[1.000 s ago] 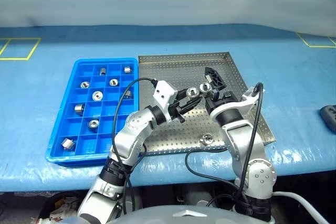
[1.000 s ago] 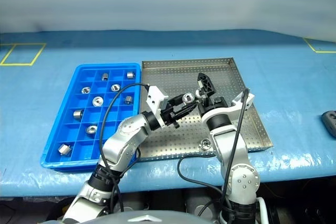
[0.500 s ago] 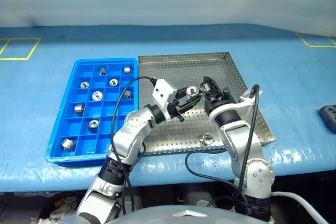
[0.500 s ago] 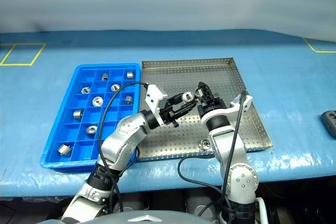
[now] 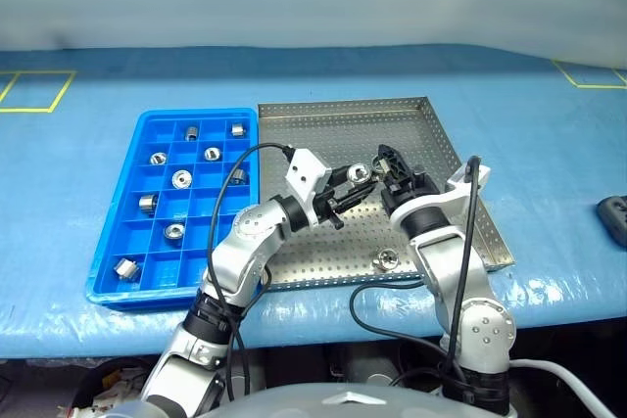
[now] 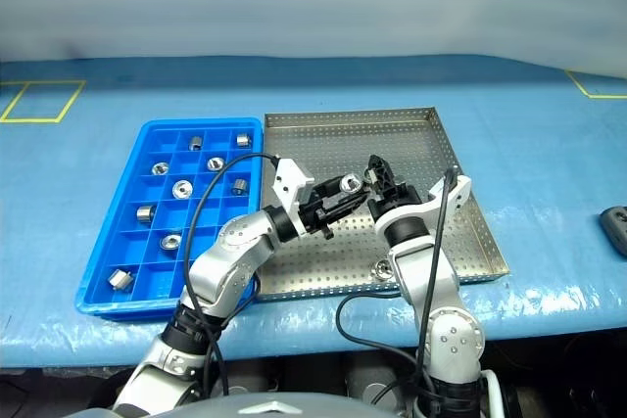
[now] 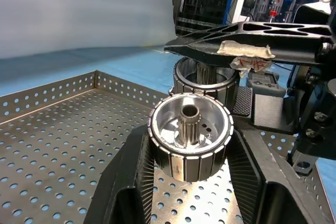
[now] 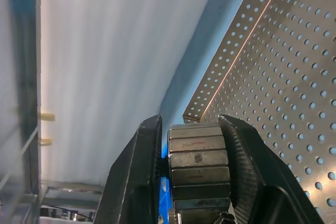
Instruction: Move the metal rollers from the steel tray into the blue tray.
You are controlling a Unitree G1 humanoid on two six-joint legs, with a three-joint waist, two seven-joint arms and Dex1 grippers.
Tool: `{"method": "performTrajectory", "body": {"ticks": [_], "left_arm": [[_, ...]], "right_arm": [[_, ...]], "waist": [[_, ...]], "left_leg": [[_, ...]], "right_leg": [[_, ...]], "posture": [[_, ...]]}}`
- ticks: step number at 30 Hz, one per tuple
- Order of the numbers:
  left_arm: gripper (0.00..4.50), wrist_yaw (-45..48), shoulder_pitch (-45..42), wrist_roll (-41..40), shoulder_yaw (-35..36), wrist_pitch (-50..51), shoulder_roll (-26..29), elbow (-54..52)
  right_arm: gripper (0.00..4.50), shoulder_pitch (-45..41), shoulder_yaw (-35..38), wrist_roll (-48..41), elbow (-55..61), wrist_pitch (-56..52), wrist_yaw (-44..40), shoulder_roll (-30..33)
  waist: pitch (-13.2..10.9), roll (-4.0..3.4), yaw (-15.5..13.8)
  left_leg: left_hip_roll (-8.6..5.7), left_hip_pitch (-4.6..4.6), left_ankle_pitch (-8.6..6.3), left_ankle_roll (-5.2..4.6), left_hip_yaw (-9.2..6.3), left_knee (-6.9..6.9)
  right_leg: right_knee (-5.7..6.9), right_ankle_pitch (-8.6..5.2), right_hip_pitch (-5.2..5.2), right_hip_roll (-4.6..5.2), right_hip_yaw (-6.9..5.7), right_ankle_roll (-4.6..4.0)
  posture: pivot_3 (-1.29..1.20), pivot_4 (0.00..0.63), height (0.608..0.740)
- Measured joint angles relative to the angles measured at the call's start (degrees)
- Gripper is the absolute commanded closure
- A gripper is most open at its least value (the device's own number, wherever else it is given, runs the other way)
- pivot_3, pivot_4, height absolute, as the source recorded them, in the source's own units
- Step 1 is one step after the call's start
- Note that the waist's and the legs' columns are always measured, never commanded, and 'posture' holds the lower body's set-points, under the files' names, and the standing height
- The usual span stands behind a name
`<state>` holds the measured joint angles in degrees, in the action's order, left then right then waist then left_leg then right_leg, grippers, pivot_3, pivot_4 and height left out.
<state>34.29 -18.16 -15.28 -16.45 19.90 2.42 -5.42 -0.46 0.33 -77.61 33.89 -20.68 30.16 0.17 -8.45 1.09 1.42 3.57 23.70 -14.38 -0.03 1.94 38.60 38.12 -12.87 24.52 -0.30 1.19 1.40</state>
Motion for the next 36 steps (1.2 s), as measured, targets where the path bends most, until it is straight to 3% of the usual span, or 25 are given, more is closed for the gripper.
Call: {"method": "performTrajectory", "body": {"ticks": [10,32,36], "left_arm": [[2.82,-0.1,0.0,-0.2,-0.6,2.3,0.1,0.0],[2.82,-1.0,-1.1,-0.4,-2.4,4.8,2.8,-0.2],[2.82,-1.5,-1.1,-0.3,-1.7,4.8,4.5,-1.5]], "right_arm": [[3.20,-0.4,-1.0,6.3,2.1,-4.3,0.3,5.2],[3.20,-0.4,-1.0,15.9,2.8,-10.9,1.9,8.5],[3.20,-0.1,2.1,18.3,2.7,-11.2,3.0,9.2]], "waist": [[0.0,0.00,0.0],[0.0,0.00,-0.1],[0.0,0.00,-0.1]], "left_leg": [[0.00,0.00,0.00,0.00,0.02,0.00],[0.00,0.01,-0.02,-0.03,0.02,0.00],[0.00,0.00,-0.02,-0.03,0.04,0.00]], "right_leg": [[-0.01,0.00,0.00,0.00,0.01,0.00],[-0.04,0.00,0.01,0.00,0.02,0.00],[-0.04,0.00,0.01,0.00,0.03,0.00]], "posture": [[-0.01,0.150,0.740],[-0.01,0.150,0.740],[-0.01,0.150,0.740]]}}
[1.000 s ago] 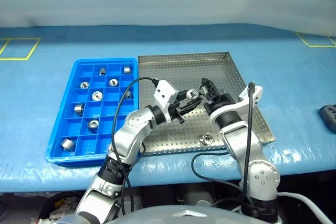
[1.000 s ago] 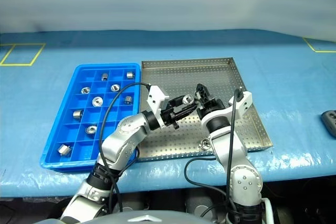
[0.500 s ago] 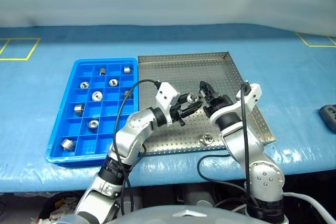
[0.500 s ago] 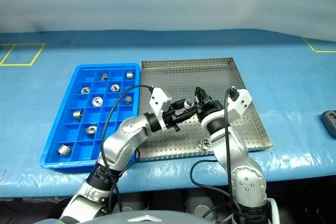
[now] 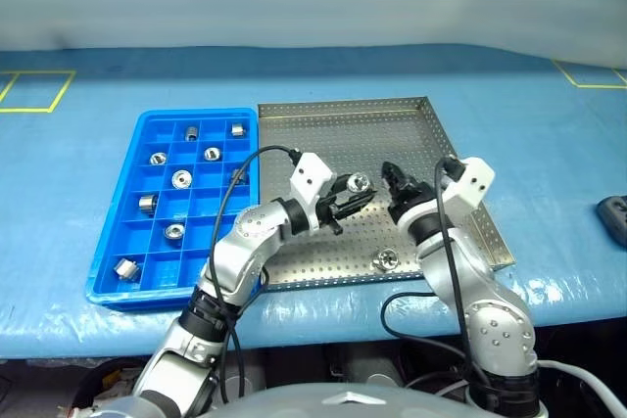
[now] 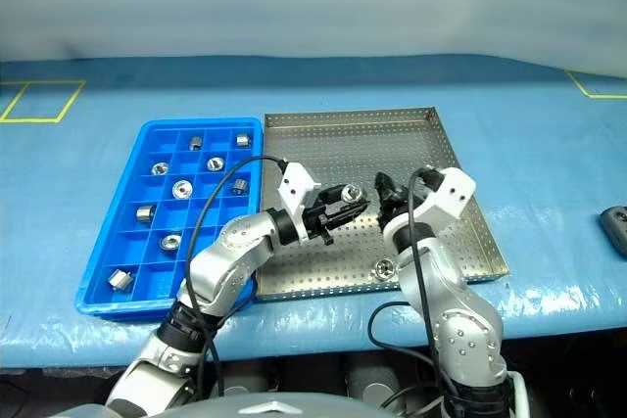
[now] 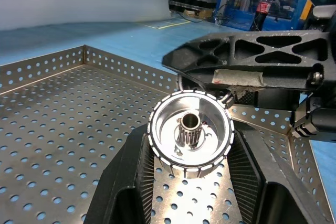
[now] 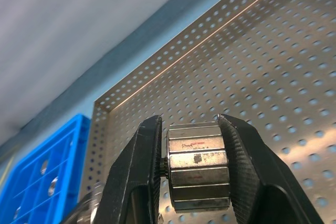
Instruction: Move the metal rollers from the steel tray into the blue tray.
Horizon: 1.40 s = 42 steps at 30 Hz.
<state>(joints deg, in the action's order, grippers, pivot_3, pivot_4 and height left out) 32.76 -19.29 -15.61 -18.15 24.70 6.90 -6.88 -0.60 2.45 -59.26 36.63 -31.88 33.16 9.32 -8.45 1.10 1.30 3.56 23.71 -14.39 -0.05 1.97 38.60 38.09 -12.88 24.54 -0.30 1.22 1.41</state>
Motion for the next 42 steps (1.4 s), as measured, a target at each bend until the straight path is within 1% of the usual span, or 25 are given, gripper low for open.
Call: {"method": "performTrajectory", "body": {"ticks": [6,9,14,15,16,20,26,32,42], "left_arm": [[2.82,-1.1,0.0,-0.1,0.6,0.2,0.0,0.0],[2.82,-3.2,0.0,-0.2,2.8,1.1,0.0,-0.9],[2.82,-7.8,0.1,-0.5,8.2,2.4,0.5,-5.3],[2.82,-8.6,0.1,-0.3,9.0,2.4,1.0,-6.0],[2.82,-9.1,0.2,-0.2,9.3,2.5,1.2,-6.4],[2.82,-13.1,2.8,0.4,12.9,4.0,2.7,-10.1],[2.82,-18.0,6.9,2.1,16.8,6.7,4.9,-13.4],[2.82,-21.3,10.0,3.7,18.4,9.9,6.6,-15.9],[2.82,-25.5,13.4,7.0,18.7,12.7,7.0,-15.9]], "right_arm": [[3.20,0.2,0.9,0.6,0.0,-1.1,0.1,-0.5],[3.20,0.2,1.9,0.5,0.0,-1.2,-0.1,-0.6],[3.20,-0.5,1.8,0.5,0.0,-2.7,-0.9,-0.6],[3.20,-0.9,1.8,0.4,0.0,-3.1,-1.2,-0.7],[3.20,-1.1,1.8,0.3,0.0,-3.3,-1.4,-0.8],[3.20,-4.2,-1.4,0.3,-0.9,-6.3,-4.1,-0.8],[3.20,-7.5,-5.5,2.4,-2.7,-10.5,-8.2,-0.3],[3.20,-9.0,-6.5,2.7,-3.5,-12.5,-10.4,-1.7],[3.20,-9.4,-7.2,4.8,-4.4,-15.4,-12.0,-3.1]], "waist": [[0.0,0.00,0.0],[0.0,0.00,0.0],[0.0,0.00,-0.2],[0.0,0.00,-0.3],[0.0,0.00,-0.4],[0.0,-0.03,-0.9],[0.0,-0.03,-2.7],[0.0,-0.01,-3.9],[0.0,-0.02,-4.2]], "left_leg": [[0.00,0.01,-0.01,-0.02,0.00,-0.01],[0.00,0.01,-0.01,-0.02,0.00,-0.01],[0.01,0.00,-0.01,-0.01,0.00,-0.03],[0.01,0.01,-0.01,-0.02,-0.01,-0.03],[0.01,0.01,-0.01,-0.02,0.00,-0.03],[0.03,-0.01,-0.01,-0.01,-0.02,-0.06],[0.02,0.03,-0.01,-0.01,-0.03,-0.11],[0.01,0.06,-0.01,-0.02,-0.04,-0.12],[0.01,0.05,-0.01,-0.02,-0.05,-0.21]], "right_leg": [[-0.02,0.00,0.01,0.00,0.01,0.00],[-0.02,0.00,0.01,0.00,0.00,0.01],[-0.02,0.00,0.01,0.00,0.00,0.01],[-0.02,0.01,0.01,-0.01,0.00,0.01],[-0.02,0.00,0.01,-0.01,0.00,0.01],[-0.02,0.00,0.02,-0.02,-0.01,0.00],[-0.12,0.00,0.03,0.00,-0.05,0.00],[-0.19,0.01,0.02,0.04,-0.10,0.01],[-0.20,0.00,0.03,0.05,-0.13,0.00]], "posture": [[0.00,0.150,0.740],[0.01,0.150,0.740],[0.04,0.150,0.740],[0.10,0.150,0.740],[0.10,0.150,0.740],[0.15,0.150,0.740],[0.19,0.150,0.740],[0.21,0.150,0.740],[0.21,0.150,0.740]]}}
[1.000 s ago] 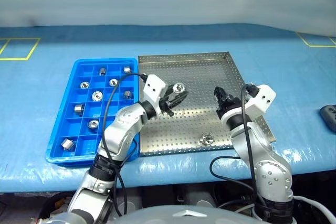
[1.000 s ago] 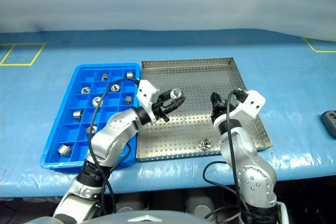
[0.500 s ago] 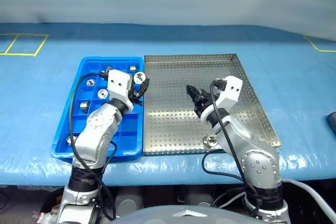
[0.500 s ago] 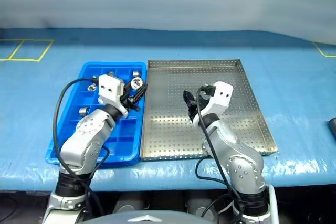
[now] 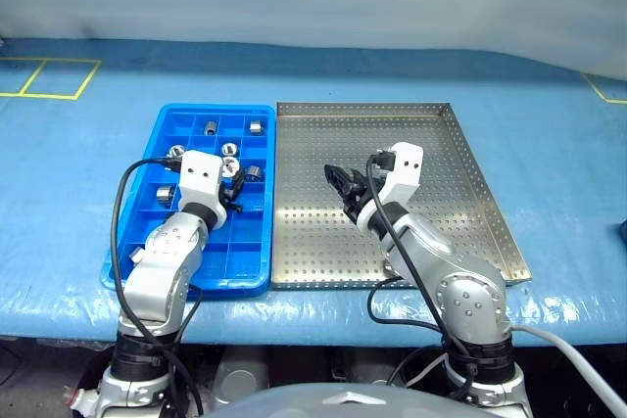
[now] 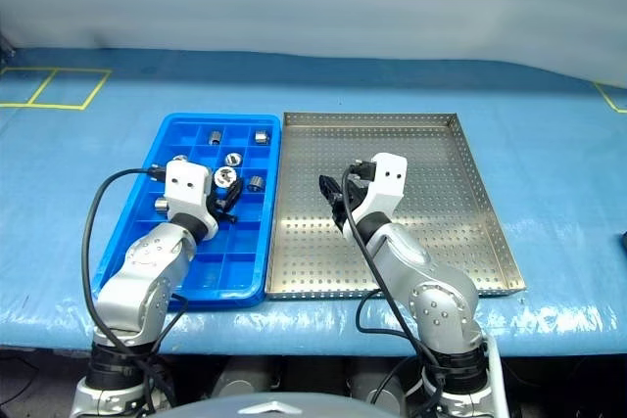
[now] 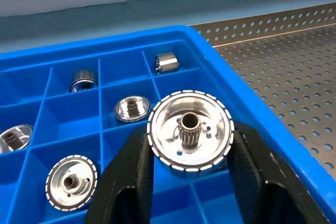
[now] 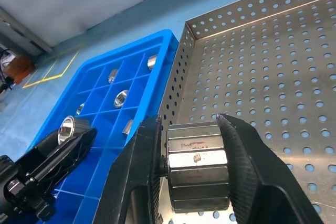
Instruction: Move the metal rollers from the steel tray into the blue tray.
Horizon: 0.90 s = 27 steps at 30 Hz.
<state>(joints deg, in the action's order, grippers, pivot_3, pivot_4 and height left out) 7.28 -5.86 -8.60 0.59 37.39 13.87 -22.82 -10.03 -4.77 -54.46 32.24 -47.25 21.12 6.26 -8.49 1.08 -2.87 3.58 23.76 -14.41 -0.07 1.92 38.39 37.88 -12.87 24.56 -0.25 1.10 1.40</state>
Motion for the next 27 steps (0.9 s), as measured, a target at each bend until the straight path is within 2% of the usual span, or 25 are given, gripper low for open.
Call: {"method": "performTrajectory", "body": {"ticks": [14,22,23,27], "left_arm": [[2.82,-2.2,2.9,0.9,1.6,2.5,-1.3,-0.2],[0.18,-1.7,2.5,0.6,1.7,3.6,-2.0,-0.5],[0.01,-1.7,2.6,0.6,1.9,3.6,-2.2,-0.5],[0.01,-1.7,3.0,-0.2,3.5,3.2,-2.8,-0.7]], "right_arm": [[3.20,0.6,0.1,1.7,0.0,-1.9,-0.8,-2.3],[3.20,1.4,0.7,2.4,0.5,-2.1,-1.0,-2.6],[3.20,1.4,0.8,2.4,0.5,-2.2,-1.2,-2.4],[3.20,1.3,0.9,2.8,1.0,-3.3,-1.8,-0.9]], "waist": [[0.0,0.00,-0.1],[0.0,0.00,0.2],[0.0,0.00,0.3],[0.0,0.00,0.2]], "left_leg": [[0.00,-0.03,0.00,0.00,0.00,-0.17],[0.00,-0.06,0.00,0.00,0.01,-0.17],[0.01,-0.06,0.00,0.00,0.01,-0.17],[0.01,-0.05,0.00,0.00,-0.02,-0.20]], "right_leg": [[-0.05,-0.02,0.02,0.01,-0.02,-0.04],[-0.04,-0.02,0.01,0.01,-0.01,-0.04],[-0.03,-0.02,0.01,0.00,-0.01,-0.04],[-0.04,-0.04,0.02,-0.01,-0.04,-0.07]], "posture": [[0.20,0.150,0.740],[0.20,0.150,0.740],[0.20,0.150,0.740],[0.23,0.150,0.740]]}}
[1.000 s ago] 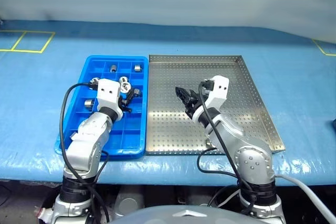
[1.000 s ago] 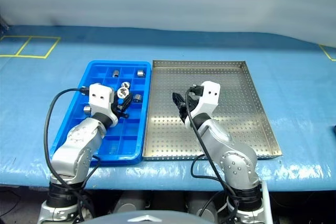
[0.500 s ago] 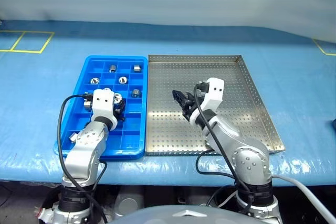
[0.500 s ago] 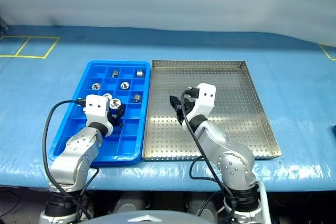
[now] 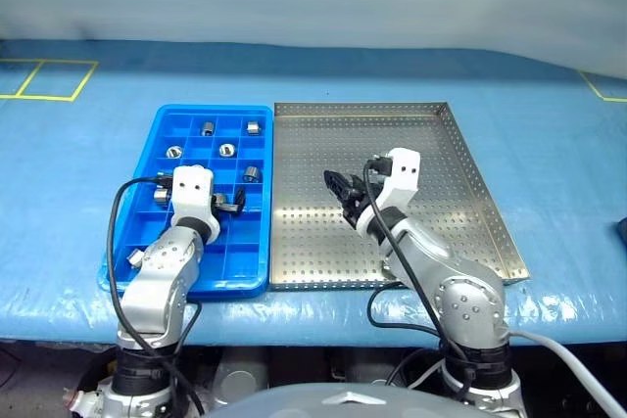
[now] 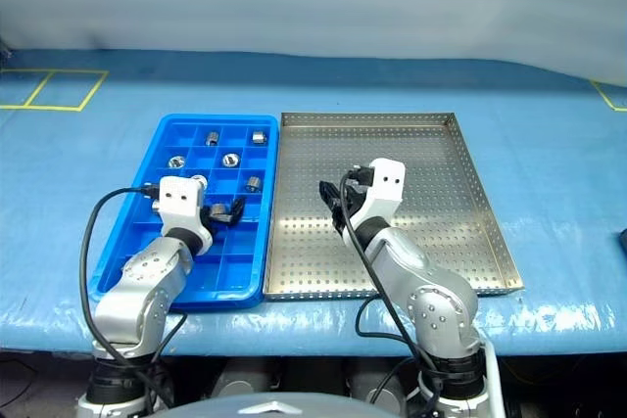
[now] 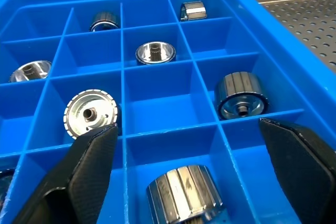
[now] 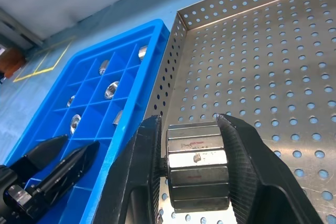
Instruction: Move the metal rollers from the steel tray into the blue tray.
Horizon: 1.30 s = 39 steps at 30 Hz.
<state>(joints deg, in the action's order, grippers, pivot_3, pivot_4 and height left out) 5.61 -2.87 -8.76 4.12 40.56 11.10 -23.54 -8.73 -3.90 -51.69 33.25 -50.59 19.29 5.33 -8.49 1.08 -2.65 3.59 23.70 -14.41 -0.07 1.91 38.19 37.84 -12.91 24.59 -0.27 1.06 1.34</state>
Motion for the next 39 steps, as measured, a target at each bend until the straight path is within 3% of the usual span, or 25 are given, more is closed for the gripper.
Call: {"method": "performTrajectory", "body": {"ticks": [9,20,26,31,39], "left_arm": [[0.01,3.5,-0.3,-7.9,5.6,-7.5,-2.8,-6.2],[0.01,6.8,7.7,-7.6,7.6,-11.5,2.8,-8.3],[0.01,8.9,10.9,-9.2,7.7,-13.4,3.3,-8.8],[0.01,13.4,13.8,-10.2,7.4,-13.6,7.6,-9.6],[0.01,17.4,16.0,-12.4,7.3,-13.5,9.9,-10.6]], "right_arm": [[3.20,-8.4,-10.1,7.2,1.2,-4.5,-8.8,7.0],[3.20,-13.0,-25.0,23.3,-3.3,0.4,-22.7,10.4],[3.20,-13.1,-25.6,27.1,-6.6,2.6,-27.8,9.2],[3.20,-13.3,-25.8,30.0,-10.1,3.8,-30.9,7.6],[3.20,-14.7,-26.1,33.8,-15.2,5.3,-34.9,5.3]], "waist": [[0.0,0.04,-0.5],[0.0,0.06,-2.9],[0.0,0.06,-4.3],[-0.1,0.06,-4.7],[-0.1,0.04,-5.3]], "left_leg": [[-0.02,-0.01,0.00,0.00,-0.03,-0.06],[-0.03,0.01,0.00,0.01,-0.07,-0.08],[-0.03,0.02,0.01,0.01,-0.08,-0.06],[-0.01,0.02,0.00,0.02,-0.08,-0.14],[-0.01,0.02,0.00,0.02,-0.11,-0.19]], "right_leg": [[-0.01,-0.03,0.00,-0.01,-0.03,-0.06],[-0.03,-0.09,0.00,0.06,-0.15,-0.14],[-0.02,-0.18,-0.01,0.11,-0.23,-0.29],[-0.02,-0.18,0.01,0.10,-0.30,-0.28],[-0.02,-0.22,0.01,0.11,-0.36,-0.32]], "posture": [[0.27,0.150,0.740],[0.36,0.150,0.740],[0.38,0.150,0.740],[0.38,0.150,0.740],[0.41,0.150,0.740]]}}
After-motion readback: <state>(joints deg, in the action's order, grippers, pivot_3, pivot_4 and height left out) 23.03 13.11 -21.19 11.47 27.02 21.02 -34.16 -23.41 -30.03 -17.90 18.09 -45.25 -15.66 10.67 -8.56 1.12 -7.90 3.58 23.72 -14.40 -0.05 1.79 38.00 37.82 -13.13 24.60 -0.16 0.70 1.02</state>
